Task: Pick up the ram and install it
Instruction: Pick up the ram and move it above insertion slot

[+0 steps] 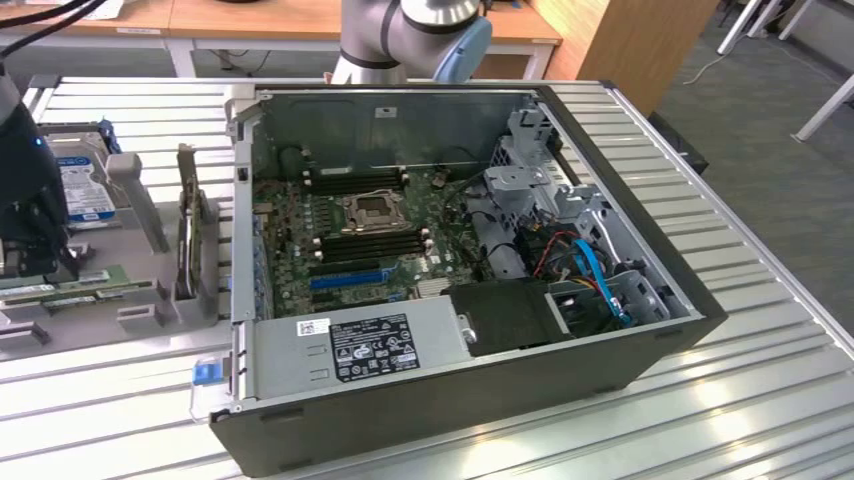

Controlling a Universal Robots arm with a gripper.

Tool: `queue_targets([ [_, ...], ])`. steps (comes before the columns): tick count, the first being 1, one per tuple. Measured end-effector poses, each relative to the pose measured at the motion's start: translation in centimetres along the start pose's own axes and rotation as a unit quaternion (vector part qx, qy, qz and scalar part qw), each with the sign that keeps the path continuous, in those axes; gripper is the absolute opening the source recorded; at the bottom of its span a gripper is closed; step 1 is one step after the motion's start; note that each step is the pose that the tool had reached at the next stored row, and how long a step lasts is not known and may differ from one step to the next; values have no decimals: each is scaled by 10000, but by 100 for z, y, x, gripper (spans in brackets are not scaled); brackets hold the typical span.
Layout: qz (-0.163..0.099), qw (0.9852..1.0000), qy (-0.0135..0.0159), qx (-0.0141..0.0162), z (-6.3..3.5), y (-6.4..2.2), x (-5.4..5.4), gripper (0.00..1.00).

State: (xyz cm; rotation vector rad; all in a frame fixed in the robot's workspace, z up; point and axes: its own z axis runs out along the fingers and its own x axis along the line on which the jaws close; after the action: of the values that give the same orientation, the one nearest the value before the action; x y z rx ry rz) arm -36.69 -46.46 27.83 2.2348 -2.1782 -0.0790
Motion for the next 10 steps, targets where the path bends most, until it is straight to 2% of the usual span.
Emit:
queue_targets([
  [10,25,10000,-1,1,-260,13,-6,12],
])
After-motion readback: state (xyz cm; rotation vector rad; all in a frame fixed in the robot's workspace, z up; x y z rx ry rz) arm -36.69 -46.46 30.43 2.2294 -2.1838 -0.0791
